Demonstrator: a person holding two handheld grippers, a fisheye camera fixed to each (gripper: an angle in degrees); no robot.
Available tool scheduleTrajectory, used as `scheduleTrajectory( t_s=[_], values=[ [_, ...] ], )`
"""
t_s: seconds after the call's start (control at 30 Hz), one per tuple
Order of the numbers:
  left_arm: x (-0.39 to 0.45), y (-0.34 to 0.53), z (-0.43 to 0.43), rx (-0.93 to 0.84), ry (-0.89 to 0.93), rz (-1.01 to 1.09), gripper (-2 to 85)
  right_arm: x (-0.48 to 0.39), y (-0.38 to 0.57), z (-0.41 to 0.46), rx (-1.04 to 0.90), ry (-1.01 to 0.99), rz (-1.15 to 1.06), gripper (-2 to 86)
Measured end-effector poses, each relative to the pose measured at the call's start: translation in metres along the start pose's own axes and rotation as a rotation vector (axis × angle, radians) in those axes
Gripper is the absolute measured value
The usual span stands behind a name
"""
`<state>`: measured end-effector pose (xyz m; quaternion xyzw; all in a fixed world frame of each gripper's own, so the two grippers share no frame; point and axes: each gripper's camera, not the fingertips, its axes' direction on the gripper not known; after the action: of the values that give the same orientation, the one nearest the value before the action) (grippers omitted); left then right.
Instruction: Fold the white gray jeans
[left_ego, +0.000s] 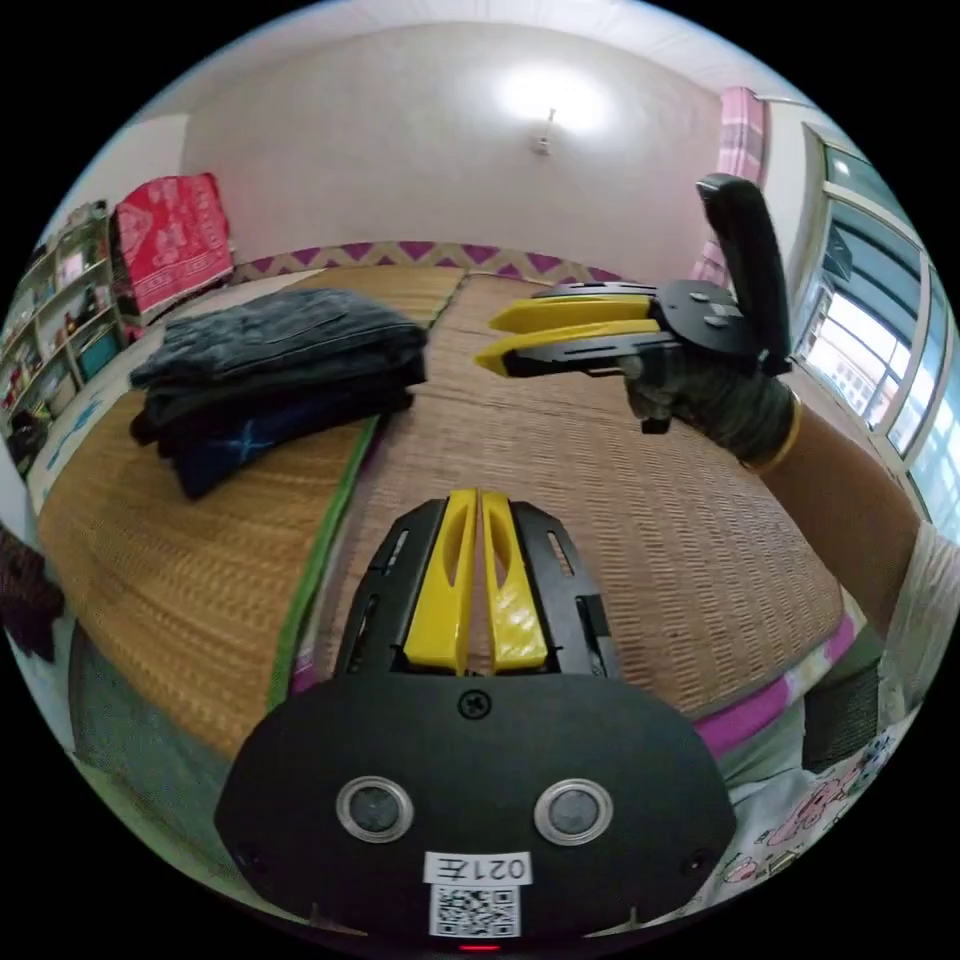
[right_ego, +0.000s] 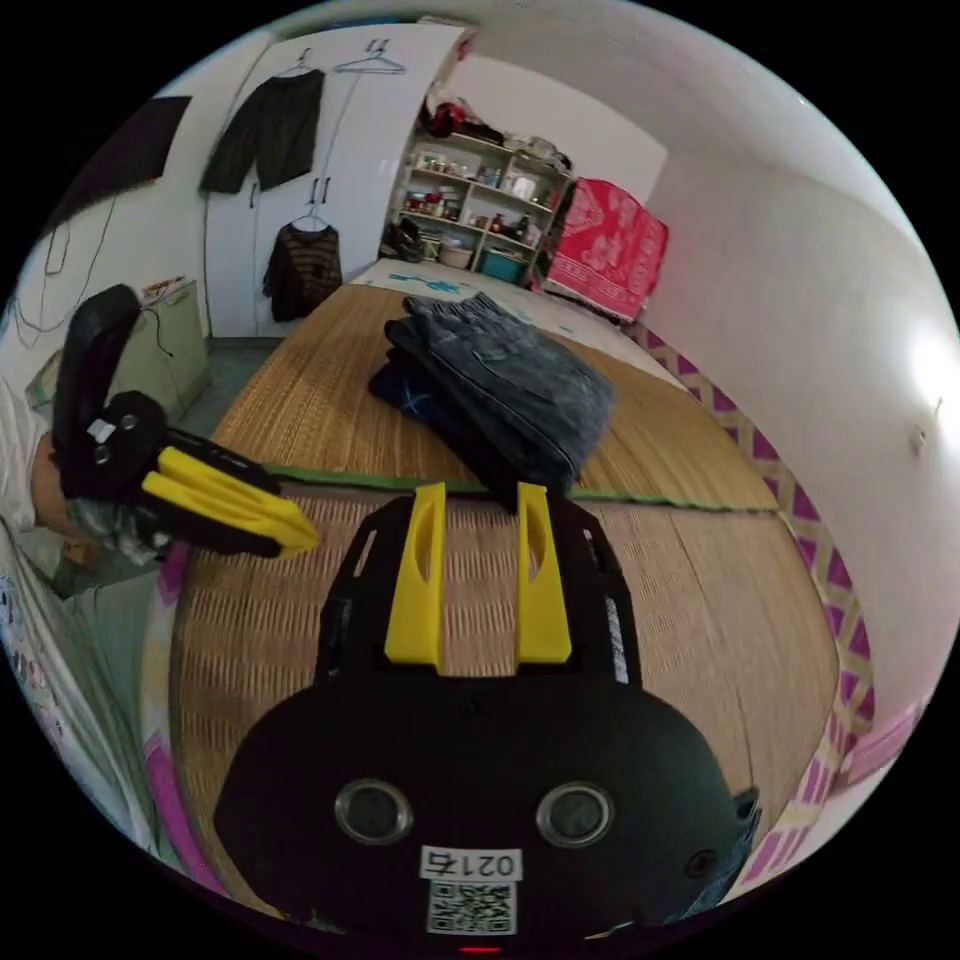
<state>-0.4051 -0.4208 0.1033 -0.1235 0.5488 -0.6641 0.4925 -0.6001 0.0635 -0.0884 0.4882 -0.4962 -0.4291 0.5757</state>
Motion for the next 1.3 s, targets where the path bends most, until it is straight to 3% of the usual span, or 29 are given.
scheduleTrajectory(
  t_s=[0.3,0.53,0.63,0.83,1.03,1.17,1.3],
  values=[
    [-0.101,0.059,-0.06,0.034,-0.233,-0.132,-0.9,-0.09,-0.135,0.146,0.015,0.041,-0.24,13.9],
    [-0.148,0.079,-0.08,0.014,-0.234,-0.192,-1.0,-0.12,-0.169,0.215,-0.075,0.058,-0.287,9.1],
    [-0.169,0.081,-0.089,0.014,-0.204,-0.227,-1.0,-0.121,-0.172,0.207,-0.054,0.02,-0.243,3.7],
    [-0.187,0.082,-0.104,0.02,-0.174,-0.248,-0.9,-0.074,-0.152,0.135,0.058,0.033,-0.064,1.3],
    [-0.174,0.067,-0.098,0.031,0.024,-0.182,0.1,-0.013,-0.072,0.02,0.084,0.035,0.077,0.9],
    [-0.127,0.033,-0.057,0.001,0.353,-0.063,7.0,-0.026,-0.01,-0.045,0.015,0.047,0.085,0.9],
    [-0.058,0.008,0.023,-0.203,0.804,-0.022,8.9,-0.065,0.058,-0.101,-0.173,0.096,0.106,1.0]
  ],
)
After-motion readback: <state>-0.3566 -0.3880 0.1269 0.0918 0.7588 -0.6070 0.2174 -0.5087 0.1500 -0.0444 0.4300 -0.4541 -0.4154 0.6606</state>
